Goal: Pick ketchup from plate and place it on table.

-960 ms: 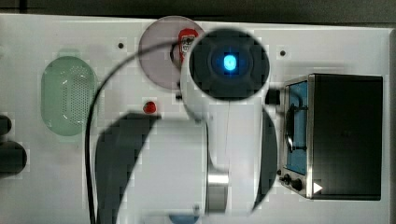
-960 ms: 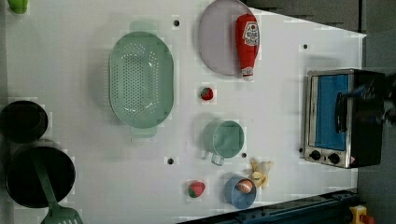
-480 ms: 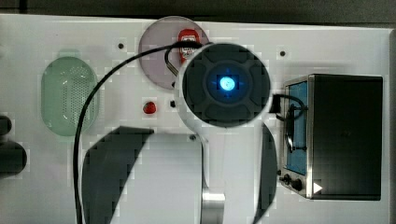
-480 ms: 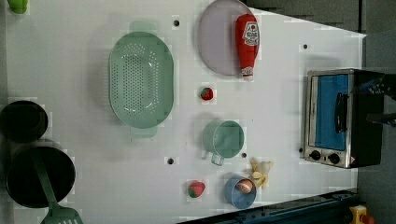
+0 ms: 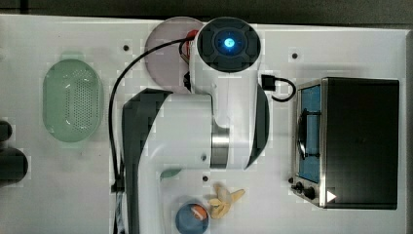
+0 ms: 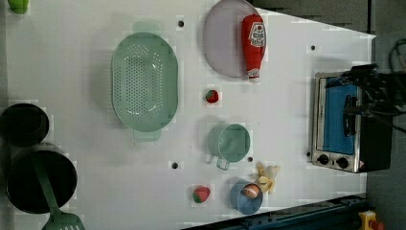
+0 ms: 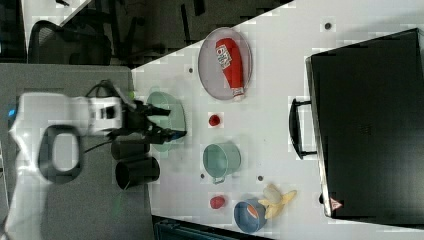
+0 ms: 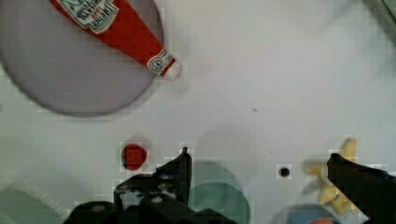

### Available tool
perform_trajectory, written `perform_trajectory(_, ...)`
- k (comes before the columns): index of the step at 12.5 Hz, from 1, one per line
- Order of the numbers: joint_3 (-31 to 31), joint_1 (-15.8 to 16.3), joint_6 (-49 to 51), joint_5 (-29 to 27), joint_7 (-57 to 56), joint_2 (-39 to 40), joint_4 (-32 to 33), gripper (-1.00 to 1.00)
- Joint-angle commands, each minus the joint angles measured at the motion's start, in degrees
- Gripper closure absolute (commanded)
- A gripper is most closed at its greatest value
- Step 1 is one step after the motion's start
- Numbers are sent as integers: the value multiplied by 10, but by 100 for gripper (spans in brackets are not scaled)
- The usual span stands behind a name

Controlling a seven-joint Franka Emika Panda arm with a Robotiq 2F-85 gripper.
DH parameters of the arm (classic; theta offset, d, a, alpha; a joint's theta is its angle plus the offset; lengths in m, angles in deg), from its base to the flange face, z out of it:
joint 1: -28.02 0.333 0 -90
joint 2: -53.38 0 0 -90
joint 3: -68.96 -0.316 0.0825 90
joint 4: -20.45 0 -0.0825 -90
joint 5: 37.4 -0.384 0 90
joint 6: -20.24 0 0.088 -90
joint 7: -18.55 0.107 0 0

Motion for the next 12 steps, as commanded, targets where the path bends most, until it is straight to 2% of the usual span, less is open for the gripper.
perform_trajectory(1, -11, 2, -42, -3, 2, 31, -1, -100)
perform_trajectory(7, -11, 12, -156, -2, -166, 127, -11, -100)
perform_trajectory(12, -11, 18, -216, 2, -330, 227, -64, -100)
